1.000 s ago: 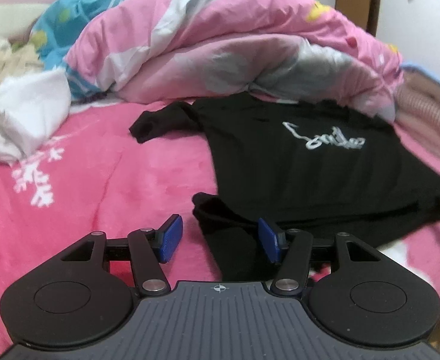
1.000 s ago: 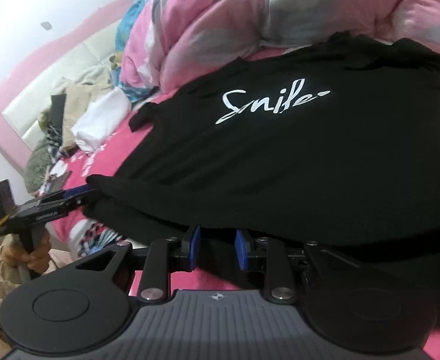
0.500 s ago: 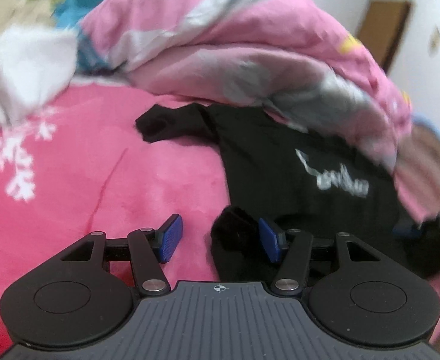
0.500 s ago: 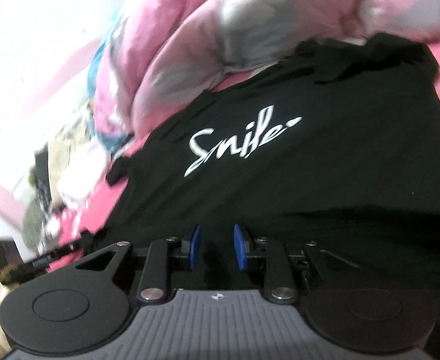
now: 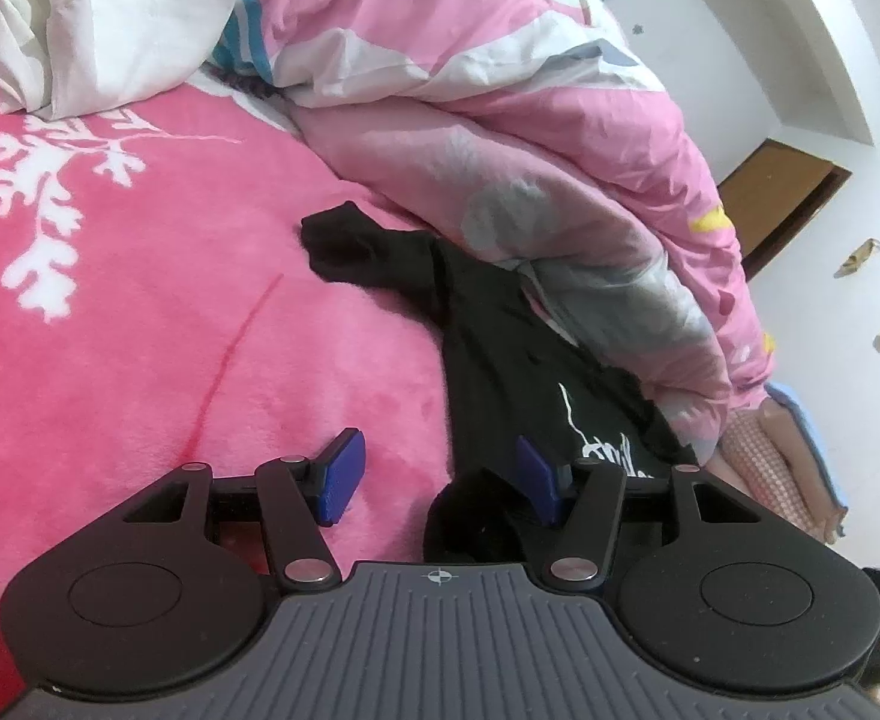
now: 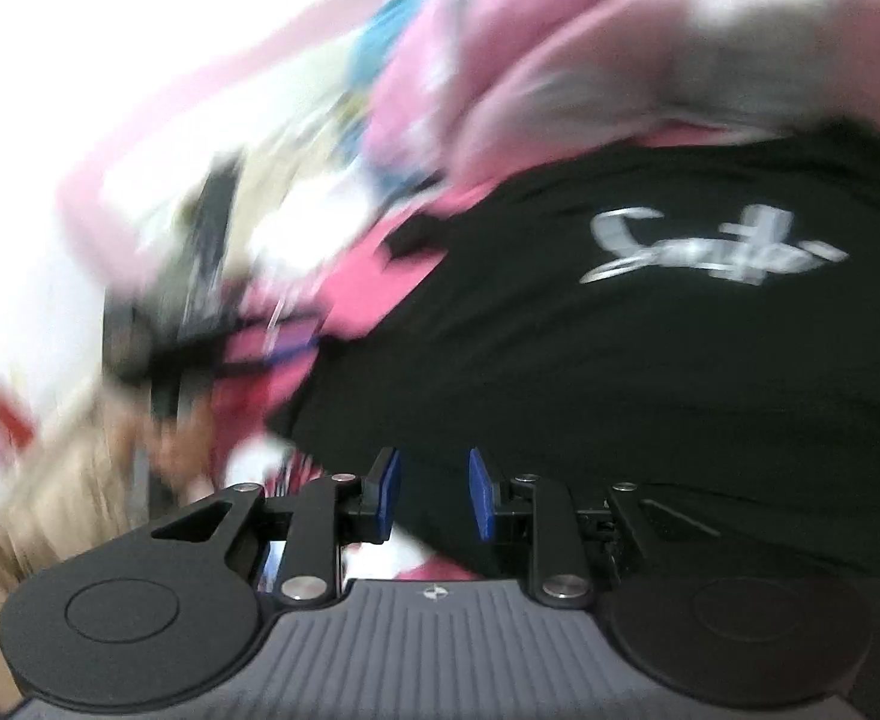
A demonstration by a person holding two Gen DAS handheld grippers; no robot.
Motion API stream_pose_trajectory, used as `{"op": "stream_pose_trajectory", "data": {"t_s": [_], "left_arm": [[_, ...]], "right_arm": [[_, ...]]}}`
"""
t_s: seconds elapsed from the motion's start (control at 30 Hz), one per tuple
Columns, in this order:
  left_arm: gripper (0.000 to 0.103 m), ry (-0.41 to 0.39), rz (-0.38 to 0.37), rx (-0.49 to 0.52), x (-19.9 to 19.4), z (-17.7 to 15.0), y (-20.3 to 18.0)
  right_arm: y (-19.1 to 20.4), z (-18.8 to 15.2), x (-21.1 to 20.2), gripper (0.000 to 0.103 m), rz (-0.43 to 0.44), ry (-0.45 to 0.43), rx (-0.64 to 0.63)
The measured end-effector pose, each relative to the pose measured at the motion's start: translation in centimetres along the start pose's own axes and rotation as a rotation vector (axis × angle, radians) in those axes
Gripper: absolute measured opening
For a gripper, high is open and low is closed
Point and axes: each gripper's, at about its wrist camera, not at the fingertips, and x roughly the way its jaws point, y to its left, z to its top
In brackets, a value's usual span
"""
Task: Fold clothes
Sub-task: 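Open both grippers and lay the T-shirt flat on the bedspread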
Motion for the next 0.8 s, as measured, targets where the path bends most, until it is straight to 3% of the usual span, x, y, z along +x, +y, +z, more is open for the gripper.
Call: {"op": "stream_pose_trajectory", "data": {"t_s": [0.1, 0.27, 0.4, 0.6, 0.73, 0.8], "left_arm": [[0.056, -0.003, -0.027, 0.006, -0.2, -0.1, 0.4], [0.056, -0.003, -0.058, 0.013, -1.0, -0.1, 1.0], [0.056, -0.001, -0.079, 0.005, -1.3, -0.1, 1.5], [0.058, 0.002, -0.091, 0.000, -1.3, 0.0, 1.6], [0.058, 0.001, -0.099, -0.002, -1.6, -0.1, 1.8], [0.058, -0.001, -0.104, -0.003, -1.9, -0.1, 1.9]], "right_arm": [[0.6, 1.2, 3.3, 0.025, -0.071, 0.040, -0.056], [-2.7, 4.2, 2.6, 0.026, -0.183, -0.130, 0.140], [-1.2, 4.0, 1.4, 0.026, -0.102, -0.126, 0.100], [4.3, 2.7, 4.9, 0.026, 0.059, 0.032, -0.159], [4.3, 4.1, 9.7, 0.025, -0.006, 0.056, -0.152], [2.6, 5.6, 9.9, 0.025, -0.028, -0.022, -0.030]]}}
